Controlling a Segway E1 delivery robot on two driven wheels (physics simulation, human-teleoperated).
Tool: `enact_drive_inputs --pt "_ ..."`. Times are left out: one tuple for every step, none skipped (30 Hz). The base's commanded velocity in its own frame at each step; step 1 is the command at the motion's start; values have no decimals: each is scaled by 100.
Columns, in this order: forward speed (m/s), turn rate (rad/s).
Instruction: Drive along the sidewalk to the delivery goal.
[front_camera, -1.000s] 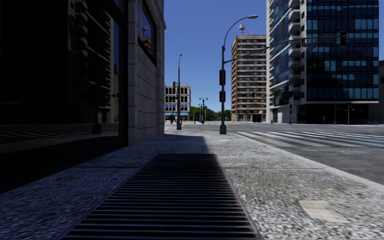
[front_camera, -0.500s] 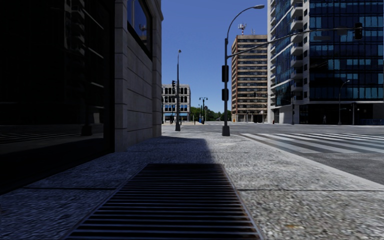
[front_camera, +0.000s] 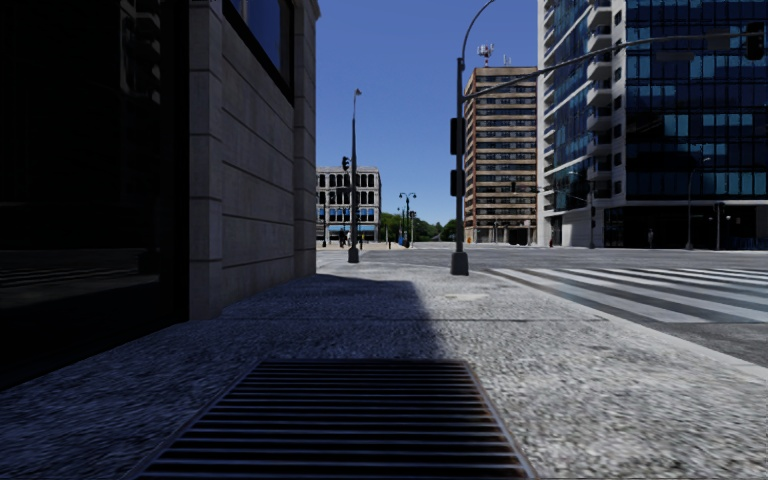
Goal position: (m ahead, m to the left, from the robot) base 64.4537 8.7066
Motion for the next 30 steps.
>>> enact_drive_inputs --pt "197 0" --pt "197 0" --pt "197 0" --pt "197 0" --pt "197 0" --pt "197 0" --pt "197 0" --pt "197 0" --pt "197 0" --pt "197 0" --pt "197 0" --pt "197 0" --pt "197 0" --pt "197 0" --pt "197 0" --pt "197 0" --pt "197 0" --pt "197 0" --pt "197 0" --pt "197 0" --pt "197 0" --pt "197 0" --pt "197 0" --pt "197 0" --pt "197 0" --pt "197 0" --pt "197 0" --pt "197 0" --pt "197 0" --pt "197 0"
